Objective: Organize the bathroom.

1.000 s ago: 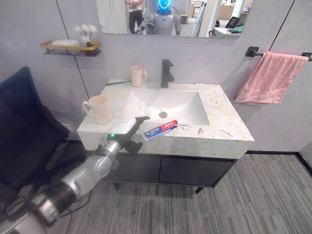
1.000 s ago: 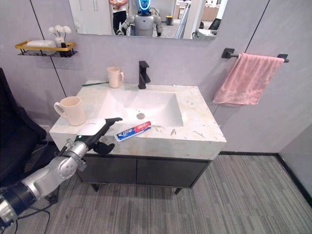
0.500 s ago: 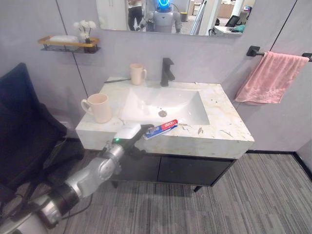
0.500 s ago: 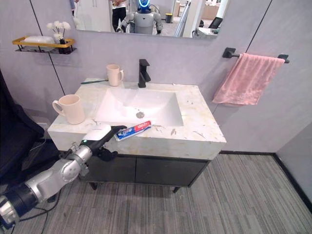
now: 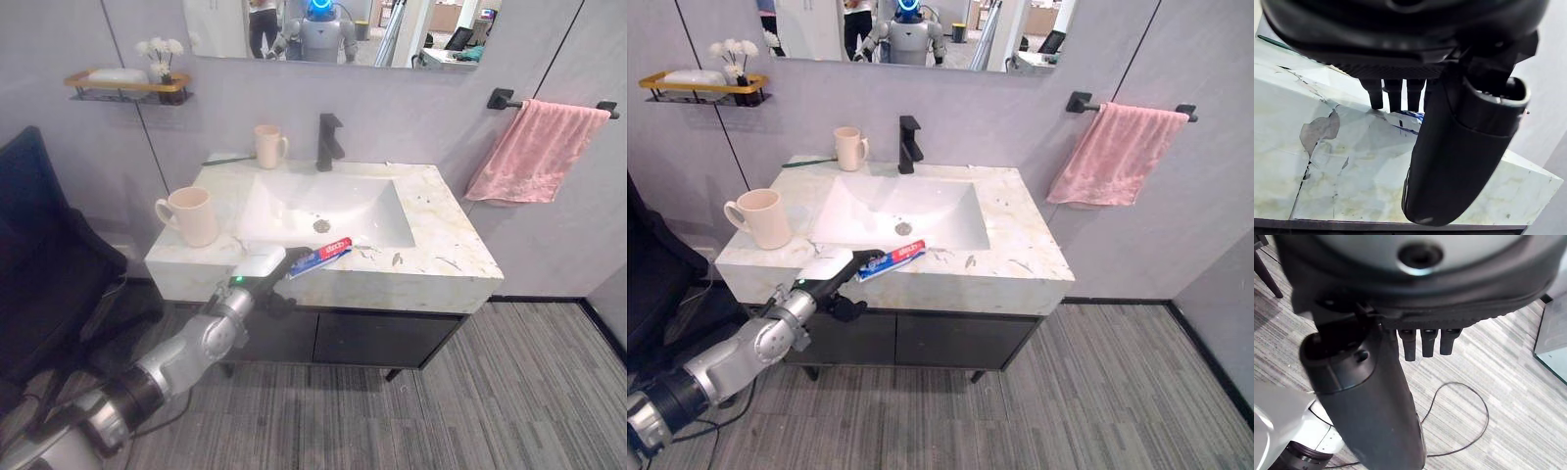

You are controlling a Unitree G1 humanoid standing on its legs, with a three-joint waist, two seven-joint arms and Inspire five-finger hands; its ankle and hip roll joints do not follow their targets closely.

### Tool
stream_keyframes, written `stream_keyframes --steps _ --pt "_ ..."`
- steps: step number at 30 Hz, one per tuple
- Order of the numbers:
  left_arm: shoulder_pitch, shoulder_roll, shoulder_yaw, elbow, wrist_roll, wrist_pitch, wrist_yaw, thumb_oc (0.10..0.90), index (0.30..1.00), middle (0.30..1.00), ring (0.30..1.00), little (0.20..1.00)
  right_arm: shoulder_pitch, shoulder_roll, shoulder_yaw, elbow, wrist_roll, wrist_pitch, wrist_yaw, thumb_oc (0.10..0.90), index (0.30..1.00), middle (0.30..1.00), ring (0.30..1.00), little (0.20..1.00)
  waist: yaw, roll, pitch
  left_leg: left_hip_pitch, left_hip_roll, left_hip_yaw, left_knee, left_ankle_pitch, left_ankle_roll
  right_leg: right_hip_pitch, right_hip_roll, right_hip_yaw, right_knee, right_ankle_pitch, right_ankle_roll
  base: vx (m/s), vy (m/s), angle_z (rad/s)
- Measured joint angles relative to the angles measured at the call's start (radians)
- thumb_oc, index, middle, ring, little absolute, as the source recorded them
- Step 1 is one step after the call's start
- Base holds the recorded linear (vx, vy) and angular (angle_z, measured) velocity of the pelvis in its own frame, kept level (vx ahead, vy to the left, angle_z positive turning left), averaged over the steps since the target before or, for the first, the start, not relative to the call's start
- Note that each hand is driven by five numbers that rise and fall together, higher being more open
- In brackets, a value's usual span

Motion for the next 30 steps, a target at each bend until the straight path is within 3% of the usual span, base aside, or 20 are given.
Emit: stream_keyframes --steps 3,5,6,7,10,30 --pt "0.0 0.0 0.0 -0.005 0.0 0.009 0.003 0.8 0.9 0.9 0.9 0.9 -0.001 0.0 0.0 0.0 0.0 0.0 0.0 0.8 0.9 0.9 0.9 0.9 0.0 -0.001 0.002 0.0 0.0 0.0 0.0 0.0 0.0 0.0 0.0 0.0 0.0 0.0 0.0 0.0 0.0 0.0" --pt "0.0 0.0 0.0 -0.01 0.0 0.016 0.007 0.623 0.634 0.634 0.634 0.634 0.0 0.0 0.0 0.0 0.0 0.0 0.0 0.8 0.9 0.9 0.9 0.9 0.001 -0.001 0.004 0.0 0.0 0.0 0.0 0.0 0.0 0.0 0.0 0.0 -0.001 0.0 0.0 0.0 0.0 0.0" --pt "0.0 0.0 0.0 -0.01 0.002 0.018 0.021 0.585 0.578 0.578 0.578 0.578 -0.001 0.0 0.0 0.0 0.001 0.0 0.0 0.8 0.9 0.9 0.9 0.9 0.001 -0.001 0.005 0.0 0.0 0.0 0.0 0.0 0.0 0.0 0.0 0.0 -0.001 0.0 0.0 0.0 0.0 0.0" --pt "0.0 0.0 0.0 -0.01 0.002 0.018 0.021 0.585 0.578 0.578 0.578 0.578 -0.001 0.0 0.0 0.0 0.001 0.0 0.0 0.8 0.9 0.9 0.9 0.9 0.001 -0.001 0.005 0.0 0.0 0.0 0.0 0.0 0.0 0.0 0.0 0.0 -0.001 0.0 0.0 0.0 0.0 0.0" --pt "-0.011 0.0 0.009 -0.009 0.005 0.032 0.06 0.4 0.3 0.3 0.3 0.3 -0.002 0.0 0.0 0.0 0.003 0.0 0.0 0.8 0.9 0.9 0.9 0.9 0.0 0.001 0.007 -0.001 0.0 0.0 0.0 0.0 0.0 0.0 0.001 0.0 -0.003 0.0 0.0 0.0 0.0 0.0" --pt "-0.095 -0.013 0.014 0.038 -0.04 0.057 0.108 0.4 0.3 0.3 0.3 0.3 0.002 0.003 0.01 -0.007 0.032 0.0 -0.005 0.8 0.9 0.9 0.9 0.9 -0.007 -0.006 0.033 -0.001 0.0 0.0 0.0 0.001 -0.011 0.004 0.0 -0.004 -0.011 0.0 0.0 0.0 0.0 0.0"
